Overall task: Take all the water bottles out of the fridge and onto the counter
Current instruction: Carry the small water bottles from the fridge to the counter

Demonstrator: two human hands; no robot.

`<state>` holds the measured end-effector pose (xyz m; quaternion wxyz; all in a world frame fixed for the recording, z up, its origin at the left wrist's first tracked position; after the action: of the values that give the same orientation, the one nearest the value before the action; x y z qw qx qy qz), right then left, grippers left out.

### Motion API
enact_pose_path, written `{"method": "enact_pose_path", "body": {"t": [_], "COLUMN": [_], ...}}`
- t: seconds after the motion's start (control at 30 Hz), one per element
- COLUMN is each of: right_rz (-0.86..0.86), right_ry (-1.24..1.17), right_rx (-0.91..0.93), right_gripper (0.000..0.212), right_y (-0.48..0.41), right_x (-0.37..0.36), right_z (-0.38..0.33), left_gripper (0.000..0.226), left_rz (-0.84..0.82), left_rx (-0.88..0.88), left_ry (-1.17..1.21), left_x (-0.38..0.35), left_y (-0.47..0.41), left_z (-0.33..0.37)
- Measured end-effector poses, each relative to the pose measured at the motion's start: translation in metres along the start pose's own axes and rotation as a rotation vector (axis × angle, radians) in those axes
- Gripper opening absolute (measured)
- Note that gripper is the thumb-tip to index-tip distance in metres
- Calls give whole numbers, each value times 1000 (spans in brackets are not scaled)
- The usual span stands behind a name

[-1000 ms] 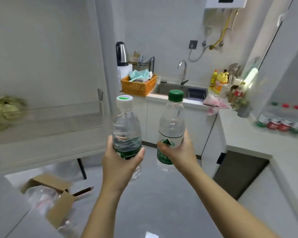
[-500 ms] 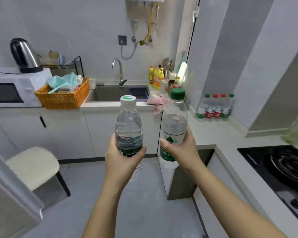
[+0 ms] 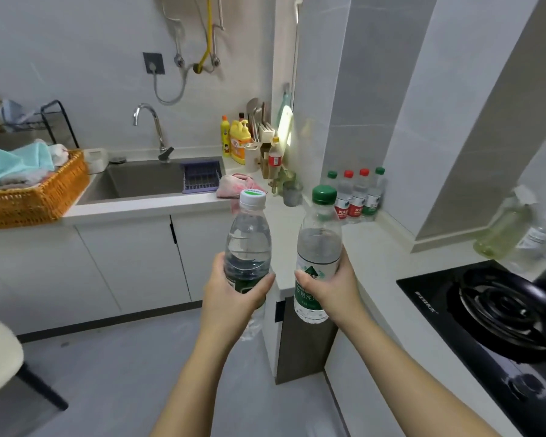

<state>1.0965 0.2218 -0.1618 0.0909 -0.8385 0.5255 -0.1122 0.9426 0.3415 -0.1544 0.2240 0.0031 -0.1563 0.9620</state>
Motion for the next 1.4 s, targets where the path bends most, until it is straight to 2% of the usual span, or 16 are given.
{"method": "enact_pose_path", "body": {"t": [0.27, 0.53, 1.03, 1.13, 1.4], "right_rz": [-55, -36, 114, 135, 108], "right_ry": [39, 102, 383, 397, 341], "right_rx": [-85, -178, -288, -328, -386], "right_gripper": [59, 52, 52, 53, 53], "right_y": [-103, -161, -281, -299, -319], "right_x": [63, 91, 94, 91, 86], "right_z": [52, 118, 219, 236, 263], "left_gripper": [44, 49, 53, 61, 61], "left_rz": [5, -58, -199, -216, -195], "left_rx": [83, 150, 257, 261, 254], "left_ry": [-57, -121, -260, -262, -288], "left_x": [-120, -192, -289, -305, -327], "left_y": [-41, -63, -175, -195, -211], "left_z": [-22, -61, -177, -196, -214]}}
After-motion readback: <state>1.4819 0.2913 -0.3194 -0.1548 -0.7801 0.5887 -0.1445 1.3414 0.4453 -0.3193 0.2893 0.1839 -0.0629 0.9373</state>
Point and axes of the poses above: each hand's wrist, its own y-axis away from the middle knuckle, its own x-axis out of the back of the hand, z = x × y, the point moved 3 cm from there along -y, towards the middle knuckle, and after that the axes turned 9 degrees about z, right-handed, at the moved point
